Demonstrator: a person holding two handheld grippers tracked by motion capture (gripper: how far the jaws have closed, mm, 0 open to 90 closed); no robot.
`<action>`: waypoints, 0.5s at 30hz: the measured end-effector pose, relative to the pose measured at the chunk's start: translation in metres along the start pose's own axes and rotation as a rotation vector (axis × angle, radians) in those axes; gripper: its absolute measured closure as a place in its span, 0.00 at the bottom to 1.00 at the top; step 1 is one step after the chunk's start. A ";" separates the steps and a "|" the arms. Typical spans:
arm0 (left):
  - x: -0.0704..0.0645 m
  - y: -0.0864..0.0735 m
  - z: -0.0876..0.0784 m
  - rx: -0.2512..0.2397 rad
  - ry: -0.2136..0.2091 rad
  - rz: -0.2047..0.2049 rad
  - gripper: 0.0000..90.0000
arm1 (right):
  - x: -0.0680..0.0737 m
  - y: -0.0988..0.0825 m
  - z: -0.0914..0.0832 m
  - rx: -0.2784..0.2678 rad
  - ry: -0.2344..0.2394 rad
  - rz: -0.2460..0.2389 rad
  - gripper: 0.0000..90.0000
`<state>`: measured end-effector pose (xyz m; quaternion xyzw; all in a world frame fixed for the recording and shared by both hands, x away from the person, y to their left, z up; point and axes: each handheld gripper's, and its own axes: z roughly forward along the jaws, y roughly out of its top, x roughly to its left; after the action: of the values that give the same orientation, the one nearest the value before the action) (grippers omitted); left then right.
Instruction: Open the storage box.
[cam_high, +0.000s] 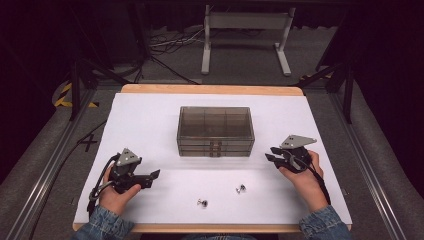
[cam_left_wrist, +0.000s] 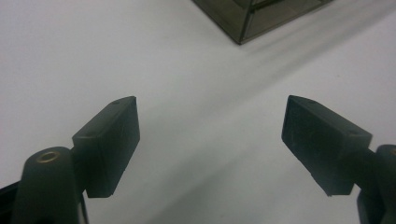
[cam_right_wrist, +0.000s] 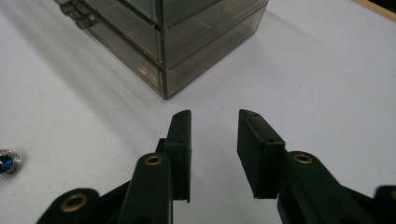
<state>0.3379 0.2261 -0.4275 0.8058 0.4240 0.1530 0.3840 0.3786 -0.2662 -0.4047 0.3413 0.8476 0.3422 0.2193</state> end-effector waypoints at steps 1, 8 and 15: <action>0.000 -0.001 -0.001 0.001 -0.003 0.001 0.22 | 0.001 0.000 -0.001 -0.001 0.008 0.002 0.75; -0.001 -0.003 0.003 0.002 -0.033 -0.017 0.21 | 0.015 0.003 -0.008 -0.037 0.018 -0.081 0.74; -0.002 -0.002 0.005 0.010 -0.018 0.014 0.20 | 0.046 0.012 -0.013 -0.088 0.055 -0.241 0.70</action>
<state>0.3381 0.2225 -0.4326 0.8120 0.4159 0.1464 0.3825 0.3450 -0.2324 -0.3933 0.2177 0.8723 0.3595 0.2499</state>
